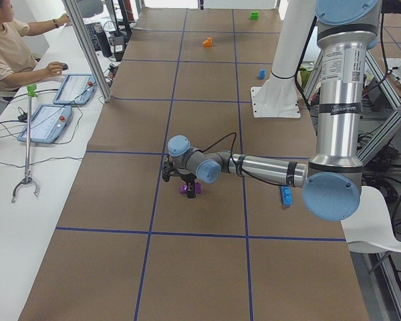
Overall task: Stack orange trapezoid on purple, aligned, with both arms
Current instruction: 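Reach the left gripper down and grasp the purple trapezoid block, then carry the purple block with the left gripper to the table center, then release the purple block with the left gripper while the right grasps the orange block, then withdraw the left gripper while the right gripper carries the orange block toward the purple block, then lower the orange block onto the purple block with the right gripper, aligning ends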
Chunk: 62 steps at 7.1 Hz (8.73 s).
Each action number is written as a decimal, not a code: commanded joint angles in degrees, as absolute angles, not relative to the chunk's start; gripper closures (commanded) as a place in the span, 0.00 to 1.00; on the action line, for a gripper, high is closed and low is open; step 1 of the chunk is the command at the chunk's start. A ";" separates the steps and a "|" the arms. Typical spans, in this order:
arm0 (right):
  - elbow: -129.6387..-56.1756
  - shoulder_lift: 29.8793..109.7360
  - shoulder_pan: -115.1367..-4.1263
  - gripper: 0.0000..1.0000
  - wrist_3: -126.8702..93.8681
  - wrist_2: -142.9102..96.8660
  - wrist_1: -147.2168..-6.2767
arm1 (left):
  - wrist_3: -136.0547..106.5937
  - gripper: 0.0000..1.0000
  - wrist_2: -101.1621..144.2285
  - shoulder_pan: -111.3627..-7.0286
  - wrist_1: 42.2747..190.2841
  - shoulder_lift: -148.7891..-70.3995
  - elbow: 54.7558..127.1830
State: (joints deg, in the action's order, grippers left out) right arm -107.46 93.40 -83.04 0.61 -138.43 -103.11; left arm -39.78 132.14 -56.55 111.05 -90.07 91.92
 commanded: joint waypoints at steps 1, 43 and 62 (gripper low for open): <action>-107.40 93.43 -82.88 0.00 0.70 -138.43 -103.10 | -41.04 0.99 131.57 -55.55 110.74 -91.14 90.96; -95.98 98.70 -54.67 1.00 -35.95 -128.14 -61.52 | -69.96 0.00 117.25 -33.31 84.37 -146.34 85.17; -89.83 42.27 -27.33 1.00 -73.05 -105.74 -93.87 | -52.38 0.00 121.55 -42.01 84.64 -107.49 113.55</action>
State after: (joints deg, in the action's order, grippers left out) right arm -90.41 42.36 -27.36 -74.23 -106.58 -93.84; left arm -52.24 121.55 -42.04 84.64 -107.45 113.55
